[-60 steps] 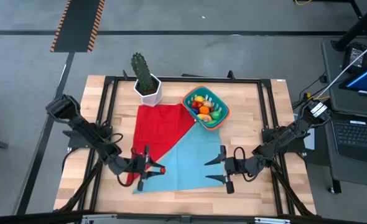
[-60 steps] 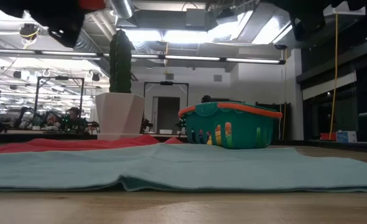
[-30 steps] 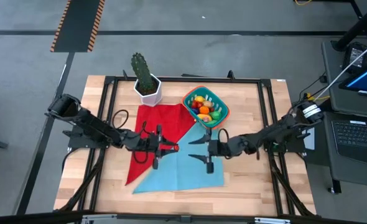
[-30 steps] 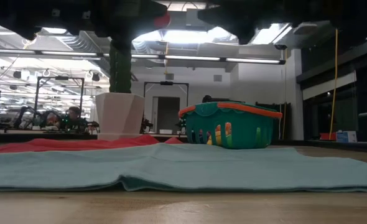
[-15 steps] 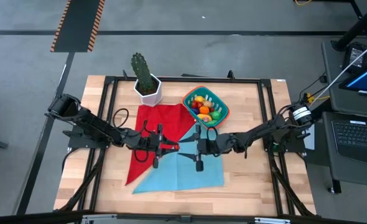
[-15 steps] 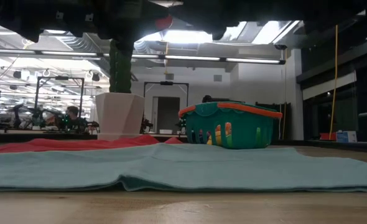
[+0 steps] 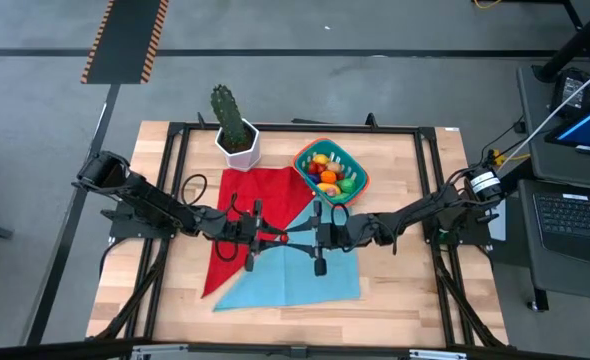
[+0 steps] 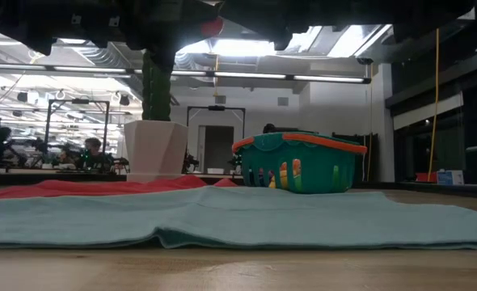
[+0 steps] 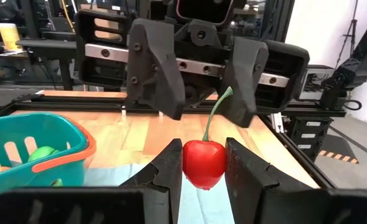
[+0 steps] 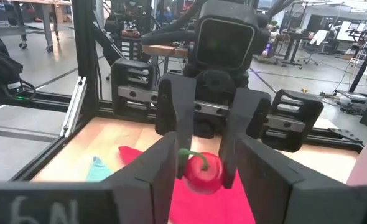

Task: Build produce basket
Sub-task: Put the red cherry into the blue basket

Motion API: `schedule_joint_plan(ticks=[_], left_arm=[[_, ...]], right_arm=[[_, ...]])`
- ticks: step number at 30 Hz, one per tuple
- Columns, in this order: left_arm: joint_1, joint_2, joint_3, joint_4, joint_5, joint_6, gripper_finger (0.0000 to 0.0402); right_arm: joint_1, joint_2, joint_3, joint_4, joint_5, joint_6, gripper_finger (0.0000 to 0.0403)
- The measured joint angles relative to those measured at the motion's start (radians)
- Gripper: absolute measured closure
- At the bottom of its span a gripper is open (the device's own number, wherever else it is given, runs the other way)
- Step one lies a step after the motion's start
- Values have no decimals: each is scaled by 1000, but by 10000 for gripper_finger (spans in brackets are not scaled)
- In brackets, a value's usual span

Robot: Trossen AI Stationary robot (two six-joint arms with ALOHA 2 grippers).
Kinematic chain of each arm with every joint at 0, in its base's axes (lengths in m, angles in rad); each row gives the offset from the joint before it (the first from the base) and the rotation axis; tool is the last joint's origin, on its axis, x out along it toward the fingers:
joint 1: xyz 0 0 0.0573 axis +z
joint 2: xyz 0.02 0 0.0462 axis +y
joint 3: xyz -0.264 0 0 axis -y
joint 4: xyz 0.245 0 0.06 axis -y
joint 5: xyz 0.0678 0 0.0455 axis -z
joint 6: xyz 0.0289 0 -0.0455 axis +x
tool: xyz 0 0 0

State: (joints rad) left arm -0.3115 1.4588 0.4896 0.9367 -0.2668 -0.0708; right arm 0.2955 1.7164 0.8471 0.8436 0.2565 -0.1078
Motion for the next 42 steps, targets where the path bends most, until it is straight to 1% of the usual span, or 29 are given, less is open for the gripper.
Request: schedule_joint_plan(ticks=[4,10,14,20,23,25,28,36,42], left_arm=[[0,0,0,0,0,0,311],[0,0,0,1,0,0,315],[0,0,0,4,0,-1,315],[-1,0,0,26,42,-3,313],[0,0,0,26,40,-5,315],[-1,0,0,25,41,-5,315],[-1,0,0,25,46,-5,315],[-1,0,0,26,48,-5,307],[-1,0,0,25,48,-5,271]], right_arm=[[-3,0,0,0,0,0,253],[-5,0,0,-4,0,1,270],[-6,0,0,-14,0,2,290],[-7,0,0,-16,-4,1,344],[-11,0,0,-16,-12,2,381],[-13,0,0,-16,-24,2,395],[-13,0,0,-16,-42,7,392],[-16,0,-1,-16,-44,40,399],[-19,0,-1,-14,-43,49,401]])
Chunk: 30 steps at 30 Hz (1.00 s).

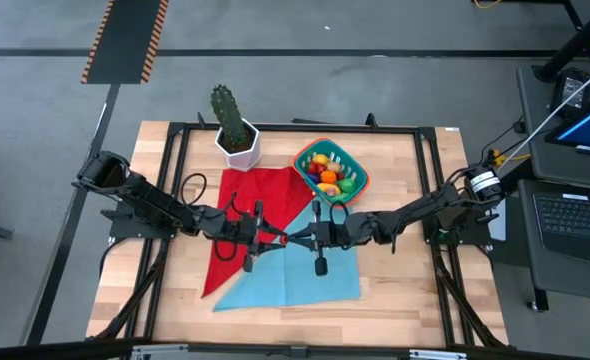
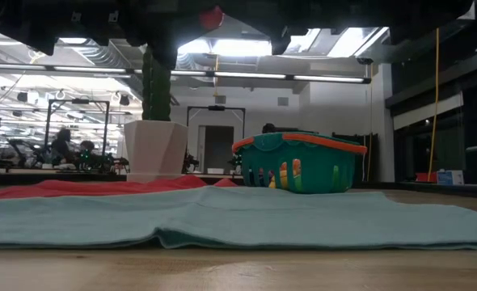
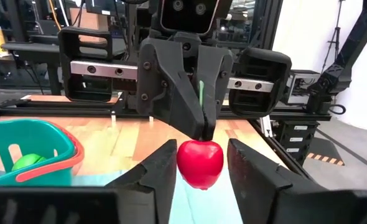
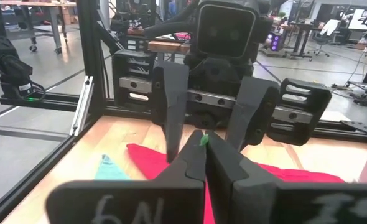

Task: Build produce basket
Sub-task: Put the red cherry into the blue basket

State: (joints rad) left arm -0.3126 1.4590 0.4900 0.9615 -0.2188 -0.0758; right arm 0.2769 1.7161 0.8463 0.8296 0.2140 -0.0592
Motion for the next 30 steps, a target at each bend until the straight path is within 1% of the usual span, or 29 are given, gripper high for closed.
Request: schedule_joint_plan(ticks=[4,7,13,18,25,30], left_arm=[[-2,-5,0,-6,1,33,251],[-11,-38,0,-28,0,51,243],[-46,-197,1,-275,1,52,238],[-69,-271,1,-354,-5,52,244],[-101,-285,1,-403,-6,51,250],[-114,-284,0,-412,-7,34,243]], right_arm=[[-1,-14,0,-6,5,11,401],[-1,-50,0,-61,5,6,401],[-1,-119,-1,-212,11,30,402],[-2,-147,-1,-225,10,30,403],[-21,-155,-1,-231,17,62,403],[-20,-163,-1,-258,66,51,403]])
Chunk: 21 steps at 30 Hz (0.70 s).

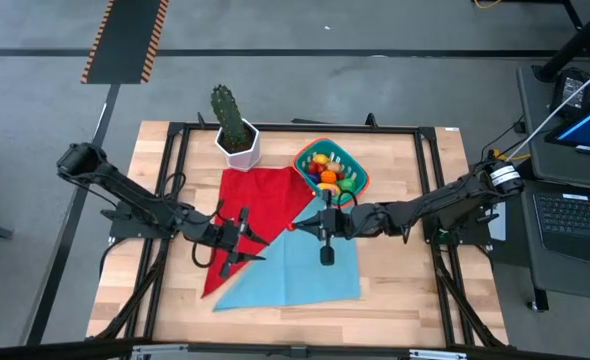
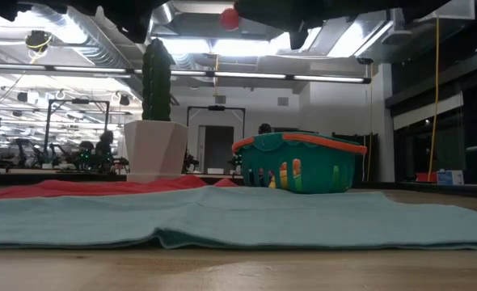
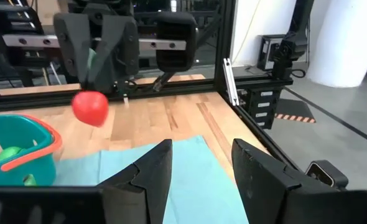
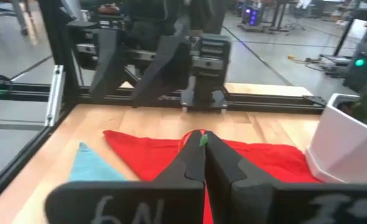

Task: Build produce basket
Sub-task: Put the red cherry into the blue basket

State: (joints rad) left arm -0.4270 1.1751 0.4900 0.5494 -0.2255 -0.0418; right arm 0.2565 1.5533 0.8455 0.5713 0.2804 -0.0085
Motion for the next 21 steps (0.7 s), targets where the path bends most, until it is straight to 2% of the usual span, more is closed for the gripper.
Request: schedule_joint_plan(ticks=[6,11,16,21], left_arm=[[-2,0,0,-50,-2,-6,241],[-2,0,0,-62,-81,-8,249],[-1,0,-1,-64,-200,-8,252],[1,0,-1,-63,-380,-8,245]], right_arm=[[0,-60,-35,-92,84,31,403],[1,-144,-147,-26,87,77,403],[2,-238,-251,-7,185,101,403],[4,-308,-320,-1,264,109,403]])
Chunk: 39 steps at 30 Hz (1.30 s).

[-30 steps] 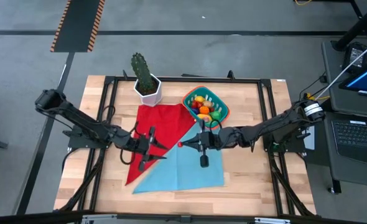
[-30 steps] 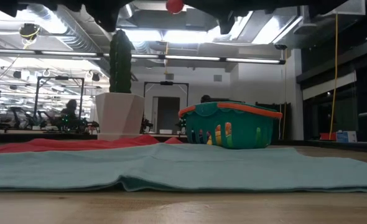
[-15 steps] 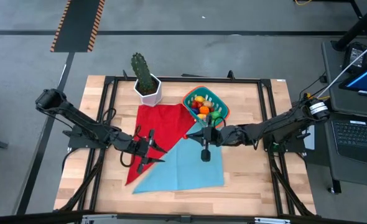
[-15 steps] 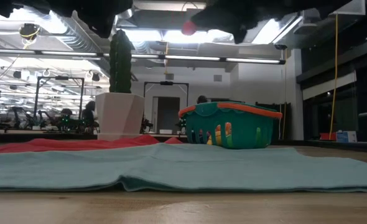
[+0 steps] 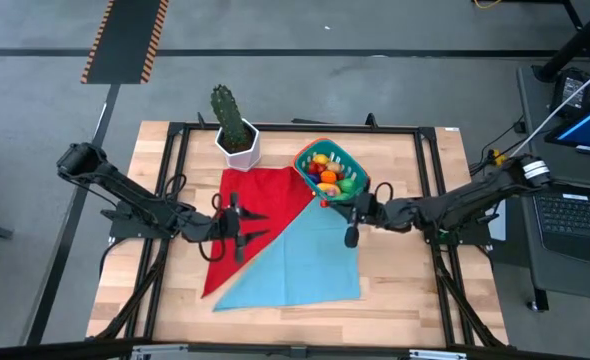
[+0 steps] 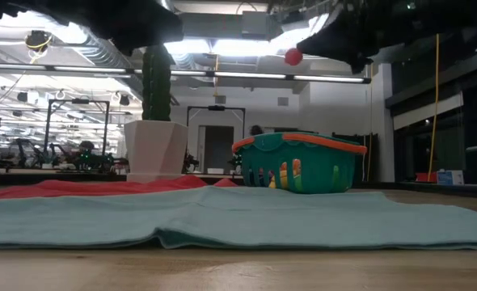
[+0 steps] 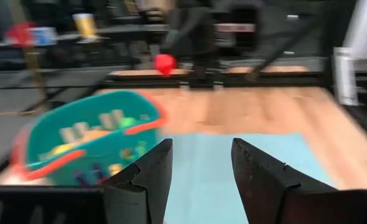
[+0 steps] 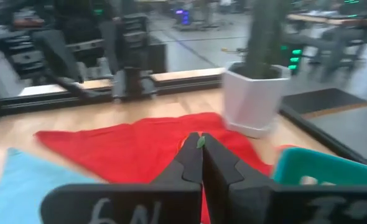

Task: Build produce basket
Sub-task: Put the red cherry into the blue basket

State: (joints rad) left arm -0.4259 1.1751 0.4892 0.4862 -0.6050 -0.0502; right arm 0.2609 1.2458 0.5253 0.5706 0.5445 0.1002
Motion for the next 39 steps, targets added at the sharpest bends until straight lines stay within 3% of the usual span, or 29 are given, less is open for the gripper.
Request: schedule_joint_plan(ticks=[6,14,18,24,35,39], left_arm=[[12,1,0,5,-225,-38,245],[115,3,-52,50,-213,-61,254],[161,3,-58,53,-151,-54,250],[218,3,-58,41,-143,-45,243],[286,3,-58,8,-131,17,254],[313,3,-58,7,-103,35,252]], right_arm=[[-1,-34,-46,0,194,3,403],[-43,-34,-54,-20,243,27,403],[-117,-34,-54,-35,132,28,403],[-234,-34,-54,-38,38,34,403],[-430,-34,-50,-99,-241,79,403],[-479,-34,31,-268,-287,78,403]])
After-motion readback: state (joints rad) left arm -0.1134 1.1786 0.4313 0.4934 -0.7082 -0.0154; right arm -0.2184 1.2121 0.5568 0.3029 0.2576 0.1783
